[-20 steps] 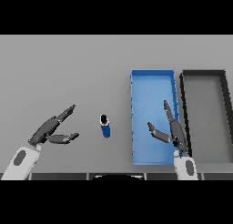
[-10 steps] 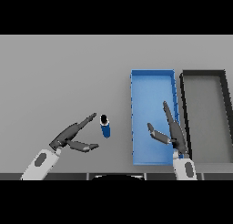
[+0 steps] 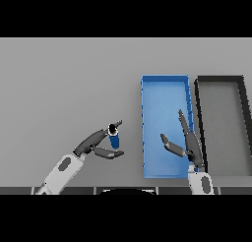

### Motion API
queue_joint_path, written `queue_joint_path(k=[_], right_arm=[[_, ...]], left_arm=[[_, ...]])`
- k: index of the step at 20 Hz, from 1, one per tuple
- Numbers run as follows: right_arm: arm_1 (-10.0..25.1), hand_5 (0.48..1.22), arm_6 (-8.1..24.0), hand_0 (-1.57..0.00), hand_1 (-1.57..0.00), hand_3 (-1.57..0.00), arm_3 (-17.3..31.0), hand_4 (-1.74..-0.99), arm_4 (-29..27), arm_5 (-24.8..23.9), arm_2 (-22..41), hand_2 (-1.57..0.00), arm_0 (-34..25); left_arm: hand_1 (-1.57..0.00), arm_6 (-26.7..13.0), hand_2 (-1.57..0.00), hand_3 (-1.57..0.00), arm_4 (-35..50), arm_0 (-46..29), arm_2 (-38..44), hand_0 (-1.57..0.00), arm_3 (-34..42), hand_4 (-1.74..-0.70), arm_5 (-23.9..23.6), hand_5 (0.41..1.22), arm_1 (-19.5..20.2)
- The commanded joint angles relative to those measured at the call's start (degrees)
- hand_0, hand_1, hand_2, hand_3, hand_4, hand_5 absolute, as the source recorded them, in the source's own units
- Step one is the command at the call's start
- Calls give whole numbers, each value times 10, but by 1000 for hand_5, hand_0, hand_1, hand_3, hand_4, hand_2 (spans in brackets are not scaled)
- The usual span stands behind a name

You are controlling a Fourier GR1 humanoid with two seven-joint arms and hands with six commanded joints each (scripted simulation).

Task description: Pick up the blue pipe and place it into the blue bin.

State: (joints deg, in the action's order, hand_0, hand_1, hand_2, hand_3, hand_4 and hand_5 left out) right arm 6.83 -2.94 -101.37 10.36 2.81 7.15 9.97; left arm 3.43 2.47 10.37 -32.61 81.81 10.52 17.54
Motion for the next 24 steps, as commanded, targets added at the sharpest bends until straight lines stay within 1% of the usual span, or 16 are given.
queue_joint_path(k=[1,4,6,7,8,9,11,12,13,15,16,17,19,21,23,24], right_arm=[[-3,606,2,1,1,1,2,-1202,0,0,2,1,-3],[0,606,8,1,1,1,2,-1206,-9,5,-3,1,-2],[-1,603,-3,1,1,1,3,-1196,-1,1,-1,1,3],[0,605,-1,1,1,1,6,-1196,-2,0,-4,1,-1],[-2,605,0,1,1,1,3,-1198,-7,3,-2,1,-4],[-3,605,4,1,1,1,5,-1199,-9,4,-2,1,-6],[3,604,2,1,1,1,-1,-1198,-17,8,-8,1,-3],[-3,604,8,1,1,1,4,-1195,-14,5,-5,1,-7],[-2,604,9,1,1,1,3,-1196,-14,6,-4,1,-6],[0,603,6,1,1,1,-1,-1195,-9,5,-3,1,0],[4,602,8,1,1,1,2,-1191,-12,5,-8,1,-6],[1,600,8,1,1,1,5,-1190,-15,7,-7,1,-8],[2,601,4,1,1,1,10,-1189,-13,6,-8,1,-10],[4,603,2,1,1,1,1,-1187,-12,5,-7,1,-8],[1,606,6,1,1,1,10,-1183,-5,1,-6,1,-11],[0,604,-2,1,1,1,4,-1180,-3,1,-3,1,-6]], left_arm=[[1,11,1,1,11,6,0,1,-9,-1153,11,479,-10],[1,25,-1,1,21,12,2,1,-32,-1215,12,533,-37],[-40,36,-110,-43,29,19,11,1,-41,-1267,7,585,-49],[-141,28,-224,-115,29,21,9,-34,-44,-1292,2,617,-60],[-265,29,-357,-215,28,19,8,-100,-46,-1317,-2,651,-65],[-458,31,-539,-486,43,12,13,-289,-41,-1342,1,765,-69],[-856,22,-901,-877,40,11,10,-717,-41,-1477,-6,929,-75],[-999,23,-1035,-1009,31,12,2,-888,-41,-1526,-3,988,-77],[-1113,42,-1142,-1102,30,6,-6,-1025,-40,-1567,-1,1034,-79],[-1278,66,-1296,-1225,21,15,-13,-1221,-51,-1626,-10,1101,-82],[-1337,64,-1351,-1272,18,15,-14,-1291,-47,-1647,-16,1125,-81],[-1384,83,-1395,-1317,18,9,-13,-1347,-48,-1665,-17,1144,-78],[-1451,76,-1459,-1382,21,3,-12,-1428,-22,-1692,-28,1172,-77],[-1494,75,-1499,-1423,26,7,-14,-1479,2,-1710,-40,1190,-92],[-1522,70,-1525,-1446,31,17,-13,-1512,25,-1721,-41,1201,-96],[-1532,66,-1534,-1454,37,18,-15,-1524,46,-1725,-40,1205,-95]])
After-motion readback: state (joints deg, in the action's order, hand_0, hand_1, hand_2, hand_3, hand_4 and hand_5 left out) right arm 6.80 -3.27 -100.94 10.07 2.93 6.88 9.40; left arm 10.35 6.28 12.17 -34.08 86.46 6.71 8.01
